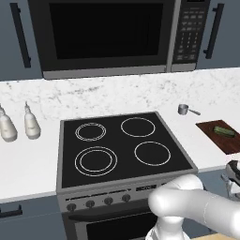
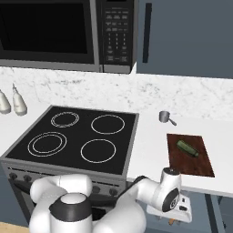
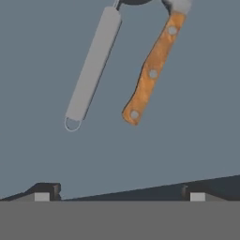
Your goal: Place the appropriate cutting tool for cutting the cucumber skin on the cutting board.
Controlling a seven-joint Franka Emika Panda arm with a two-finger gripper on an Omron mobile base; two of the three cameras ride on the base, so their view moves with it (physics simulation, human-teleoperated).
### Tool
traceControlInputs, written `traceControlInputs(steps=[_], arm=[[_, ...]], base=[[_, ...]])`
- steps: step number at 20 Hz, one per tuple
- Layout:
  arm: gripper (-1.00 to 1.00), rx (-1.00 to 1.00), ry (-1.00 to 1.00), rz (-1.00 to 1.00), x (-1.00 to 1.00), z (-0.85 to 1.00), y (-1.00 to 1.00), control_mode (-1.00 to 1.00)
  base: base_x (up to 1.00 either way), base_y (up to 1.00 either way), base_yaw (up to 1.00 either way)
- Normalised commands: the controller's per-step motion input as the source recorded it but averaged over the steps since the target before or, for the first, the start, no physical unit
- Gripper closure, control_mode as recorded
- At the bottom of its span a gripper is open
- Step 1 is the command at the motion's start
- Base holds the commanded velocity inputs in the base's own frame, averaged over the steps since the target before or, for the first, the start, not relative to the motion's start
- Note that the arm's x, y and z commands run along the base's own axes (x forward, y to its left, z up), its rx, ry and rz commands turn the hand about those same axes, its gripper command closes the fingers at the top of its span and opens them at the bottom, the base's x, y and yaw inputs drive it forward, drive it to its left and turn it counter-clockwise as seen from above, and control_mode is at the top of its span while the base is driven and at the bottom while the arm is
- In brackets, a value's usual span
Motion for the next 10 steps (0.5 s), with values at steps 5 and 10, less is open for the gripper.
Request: traceControlInputs(steps=[5, 10], arm=[[-1.00, 0.00, 0.00, 0.09, -0.42, -0.30, 0.00, -1.00], [-1.00, 0.00, 0.00, 0.09, -0.42, -0.12, 0.00, -1.00]], base=[[0.00, 0.00, 0.00], [0.00, 0.00, 0.00]])
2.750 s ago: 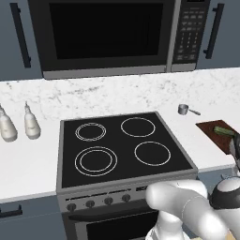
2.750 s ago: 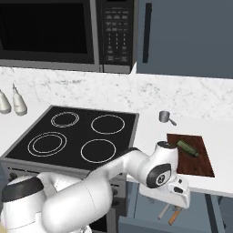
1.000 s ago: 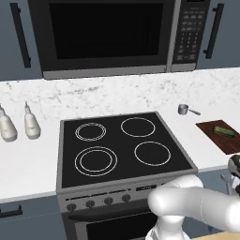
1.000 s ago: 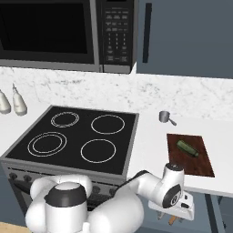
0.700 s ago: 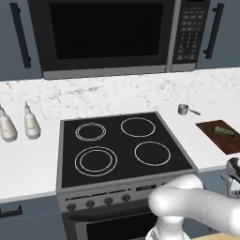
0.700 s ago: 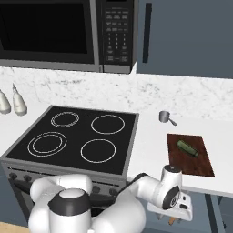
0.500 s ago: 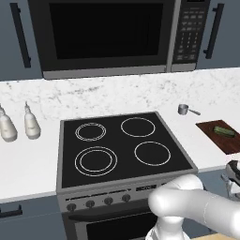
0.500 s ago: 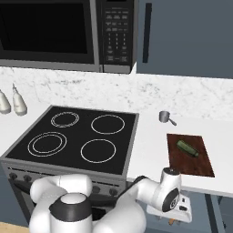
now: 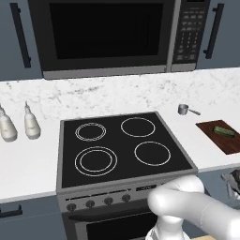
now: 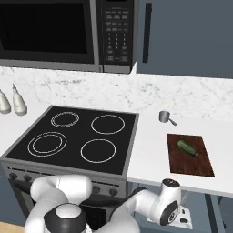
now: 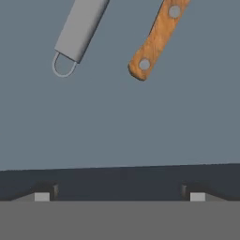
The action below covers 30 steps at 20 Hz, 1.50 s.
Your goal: Place the appropriate cutting tool for cutting the cucumber skin on the cutting board.
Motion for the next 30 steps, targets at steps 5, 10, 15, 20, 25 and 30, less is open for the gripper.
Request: traceControlInputs(steps=[5, 10, 15, 20, 25, 30], arm=[[-1.00, 0.00, 0.00, 0.07, -0.53, -0.01, 0.00, -1.00], [-1.00, 0.00, 0.02, 0.04, -0.75, 0.00, 0.03, -1.00], [-1.00, 0.00, -0.01, 0.05, -0.17, 0.11, 0.01, -1.00], [-1.00, 0.00, -0.14, 0.04, 0.43, 0.63, -0.11, -1.00], [-1.00, 0.00, -0.18, 0.00, 0.52, 0.46, 0.00, -1.00], [-1.00, 0.10, -0.15, 0.00, 0.17, -0.04, 0.00, -1.00]], base=[[0.00, 0.00, 0.00], [0.00, 0.00, 0.00], [0.00, 0.00, 0.00], [0.00, 0.00, 0.00], [0.00, 0.00, 0.00], [0.00, 0.00, 0.00]])
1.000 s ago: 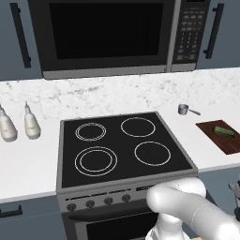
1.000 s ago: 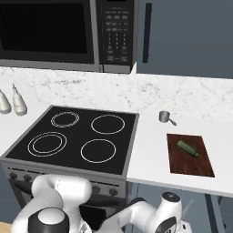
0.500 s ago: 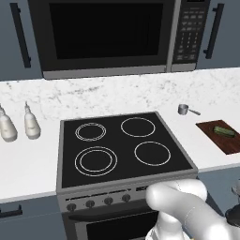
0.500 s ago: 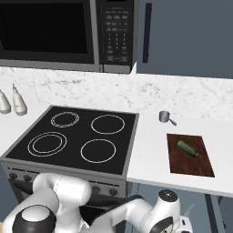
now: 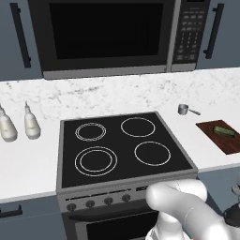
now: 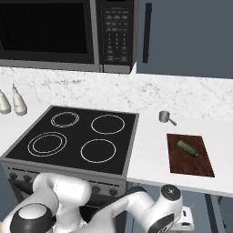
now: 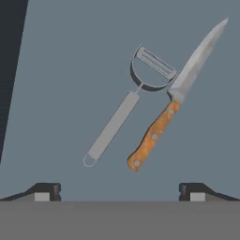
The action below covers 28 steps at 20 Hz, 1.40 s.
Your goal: Place the appropriate cutting tool for cutting the cucumber skin on the cutting board.
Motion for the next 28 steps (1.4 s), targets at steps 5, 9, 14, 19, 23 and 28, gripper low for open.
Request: traceControlInputs(steps=[5, 9, 14, 19, 23, 28], arm=[[-1.00, 0.16, -0.19, -0.05, 0.17, -0.24, 0.02, -1.00], [-1.00, 0.09, -0.11, -0.06, 0.41, 0.00, -0.03, -1.00], [-1.00, 0.03, 0.00, -0.05, 0.19, 0.02, 0.00, -1.00], [-1.00, 0.01, 0.06, -0.05, 0.00, -0.04, 0.00, -1.00], [-1.00, 0.00, 0.12, -0.07, 0.01, -0.18, 0.00, -1.00], [-1.00, 0.00, 0.10, -0.08, 0.04, -0.13, 0.01, -1.00]], base=[[0.00, 0.00, 0.00], [0.00, 0.00, 0.00], [0.00, 0.00, 0.00], [0.00, 0.00, 0.00], [0.00, 0.00, 0.00], [0.00, 0.00, 0.00]])
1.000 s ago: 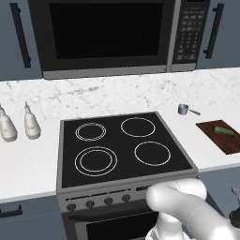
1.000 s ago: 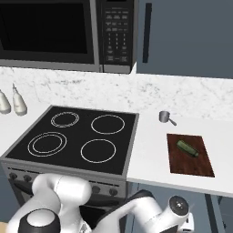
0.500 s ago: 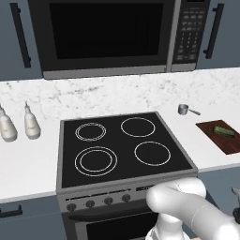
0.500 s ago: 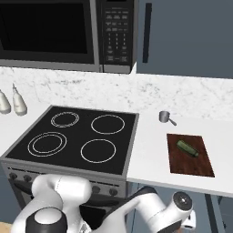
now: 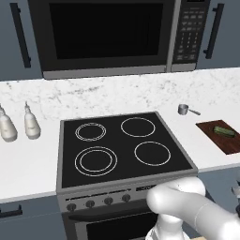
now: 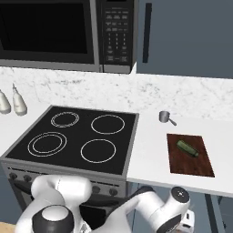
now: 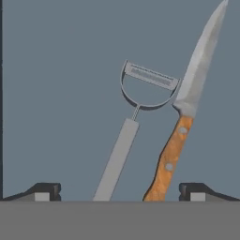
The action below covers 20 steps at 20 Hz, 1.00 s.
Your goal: Place the appropriate cutting tool for cutting the cucumber skin on the cutting board.
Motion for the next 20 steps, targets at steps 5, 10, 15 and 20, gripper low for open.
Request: traceControlInputs(steps=[5, 10, 15, 20], arm=[[-1.00, 0.01, 0.00, -0.03, 0.05, -0.19, 0.04, -1.00], [-1.00, 0.02, 0.00, -0.02, 0.00, -0.39, 0.02, -1.00], [-1.00, 0.03, 0.00, -0.02, 0.02, -0.35, 0.01, -1.00], [-1.00, 0.02, 0.00, -0.02, 0.06, -0.07, 0.00, -1.00]], base=[[0.00, 0.00, 0.00], [0.00, 0.00, 0.00], [0.00, 0.00, 0.00], [0.00, 0.00, 0.00]])
